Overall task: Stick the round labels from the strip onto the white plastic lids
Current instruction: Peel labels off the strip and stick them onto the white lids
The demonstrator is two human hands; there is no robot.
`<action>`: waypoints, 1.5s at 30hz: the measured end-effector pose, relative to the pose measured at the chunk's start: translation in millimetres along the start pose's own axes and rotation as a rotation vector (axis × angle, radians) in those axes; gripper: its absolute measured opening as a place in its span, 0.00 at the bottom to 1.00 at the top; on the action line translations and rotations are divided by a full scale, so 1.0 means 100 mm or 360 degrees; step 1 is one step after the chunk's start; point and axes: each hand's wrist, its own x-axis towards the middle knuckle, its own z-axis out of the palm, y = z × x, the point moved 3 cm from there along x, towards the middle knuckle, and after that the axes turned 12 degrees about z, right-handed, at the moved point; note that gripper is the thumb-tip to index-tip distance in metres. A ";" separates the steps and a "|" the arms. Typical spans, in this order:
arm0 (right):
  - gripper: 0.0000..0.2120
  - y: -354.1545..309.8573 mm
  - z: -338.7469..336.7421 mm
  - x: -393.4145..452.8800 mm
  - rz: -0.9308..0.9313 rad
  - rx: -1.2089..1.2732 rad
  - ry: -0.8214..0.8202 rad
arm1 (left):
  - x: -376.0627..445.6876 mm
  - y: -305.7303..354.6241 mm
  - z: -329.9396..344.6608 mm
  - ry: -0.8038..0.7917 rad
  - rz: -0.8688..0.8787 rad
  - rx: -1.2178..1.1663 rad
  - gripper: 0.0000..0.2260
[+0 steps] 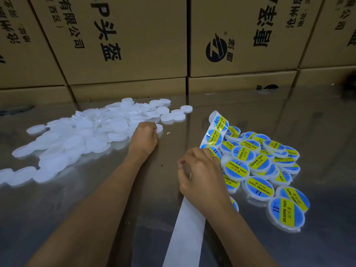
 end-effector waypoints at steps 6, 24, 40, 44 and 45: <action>0.08 0.04 0.02 0.02 0.0041 0.0033 -0.0006 | -0.17 0.07 -0.10 0.0257 0.0021 -0.0246 0.03; 0.11 0.24 -0.06 -0.15 0.0098 -0.0171 -0.0164 | -1.19 0.74 -0.49 0.0230 -0.0605 -0.1825 0.07; 0.08 0.19 -0.06 -0.40 -0.0099 0.0003 -0.0096 | -1.24 0.87 -0.45 -0.0186 -0.0447 -0.1883 0.07; 0.05 0.15 -0.05 -0.38 -0.0119 0.0005 -0.0056 | -1.22 0.84 -0.43 -0.0174 -0.0445 -0.1857 0.07; 0.05 0.14 -0.05 -0.38 -0.0126 0.0003 -0.0057 | -1.22 0.83 -0.42 -0.0170 -0.0449 -0.1854 0.07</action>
